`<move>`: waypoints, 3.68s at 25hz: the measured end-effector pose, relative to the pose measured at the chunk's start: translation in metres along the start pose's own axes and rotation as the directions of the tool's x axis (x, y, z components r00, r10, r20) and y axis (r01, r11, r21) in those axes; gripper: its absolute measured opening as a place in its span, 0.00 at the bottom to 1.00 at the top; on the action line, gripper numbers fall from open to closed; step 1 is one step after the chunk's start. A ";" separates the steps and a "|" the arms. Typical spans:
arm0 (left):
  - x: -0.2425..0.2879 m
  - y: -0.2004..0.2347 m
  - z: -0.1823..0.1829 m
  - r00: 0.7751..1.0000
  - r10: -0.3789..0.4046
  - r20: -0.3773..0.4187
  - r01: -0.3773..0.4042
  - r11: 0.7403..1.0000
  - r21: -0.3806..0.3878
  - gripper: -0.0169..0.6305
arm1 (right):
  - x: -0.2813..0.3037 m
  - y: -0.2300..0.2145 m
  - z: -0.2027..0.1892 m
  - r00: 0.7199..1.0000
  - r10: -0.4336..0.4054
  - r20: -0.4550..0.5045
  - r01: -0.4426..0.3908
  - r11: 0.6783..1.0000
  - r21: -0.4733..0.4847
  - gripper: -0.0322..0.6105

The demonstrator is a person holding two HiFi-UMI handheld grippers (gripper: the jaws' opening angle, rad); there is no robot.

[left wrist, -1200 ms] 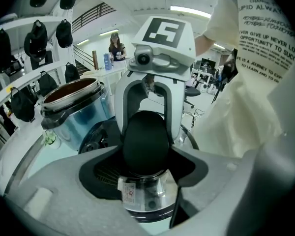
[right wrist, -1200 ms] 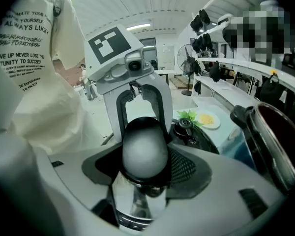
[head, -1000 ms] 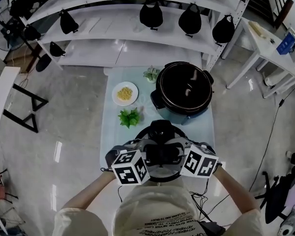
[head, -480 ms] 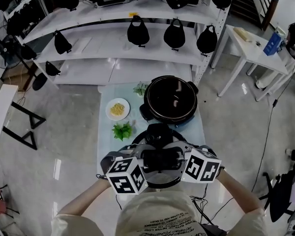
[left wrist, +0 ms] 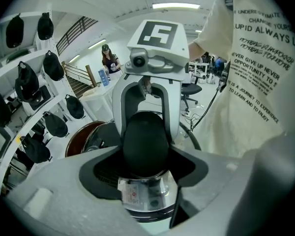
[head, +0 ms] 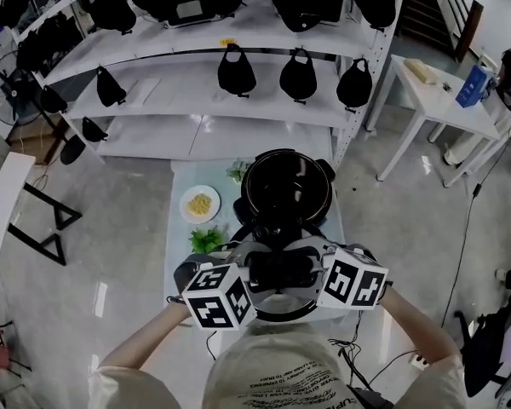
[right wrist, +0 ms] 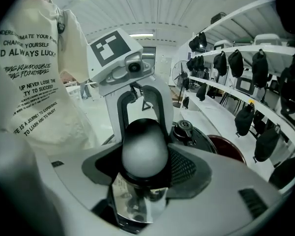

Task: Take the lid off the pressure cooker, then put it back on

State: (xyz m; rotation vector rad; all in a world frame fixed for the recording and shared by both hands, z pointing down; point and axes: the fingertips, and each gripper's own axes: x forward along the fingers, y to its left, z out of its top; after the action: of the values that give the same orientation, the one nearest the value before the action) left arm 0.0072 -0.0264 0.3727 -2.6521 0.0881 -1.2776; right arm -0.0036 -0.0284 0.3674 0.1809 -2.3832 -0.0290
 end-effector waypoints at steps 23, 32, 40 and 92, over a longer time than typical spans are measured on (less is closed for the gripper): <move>0.034 0.110 0.040 0.997 0.064 -0.030 -0.066 0.997 -0.043 0.47 | -0.040 -0.112 -0.019 0.999 0.044 0.023 -0.042 0.997 -0.061 0.48; 0.039 0.149 0.039 0.997 0.066 -0.037 -0.069 0.995 -0.077 0.47 | -0.040 -0.152 -0.018 0.996 0.079 0.037 -0.076 0.995 -0.067 0.48; 0.040 0.185 0.034 0.998 0.045 -0.042 -0.049 0.995 -0.088 0.47 | -0.036 -0.189 -0.014 0.994 0.087 0.058 -0.084 0.995 -0.059 0.48; 0.090 0.224 -0.014 0.987 -0.154 -0.044 0.151 0.985 -0.080 0.47 | 0.018 -0.236 -0.054 0.993 0.110 0.044 -0.115 0.981 0.156 0.48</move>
State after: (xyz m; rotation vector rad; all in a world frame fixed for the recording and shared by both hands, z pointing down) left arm 0.0597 -0.2598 0.4052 -2.7381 -0.0614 -1.4147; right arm 0.0488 -0.2633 0.4020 0.1209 -2.4274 0.2124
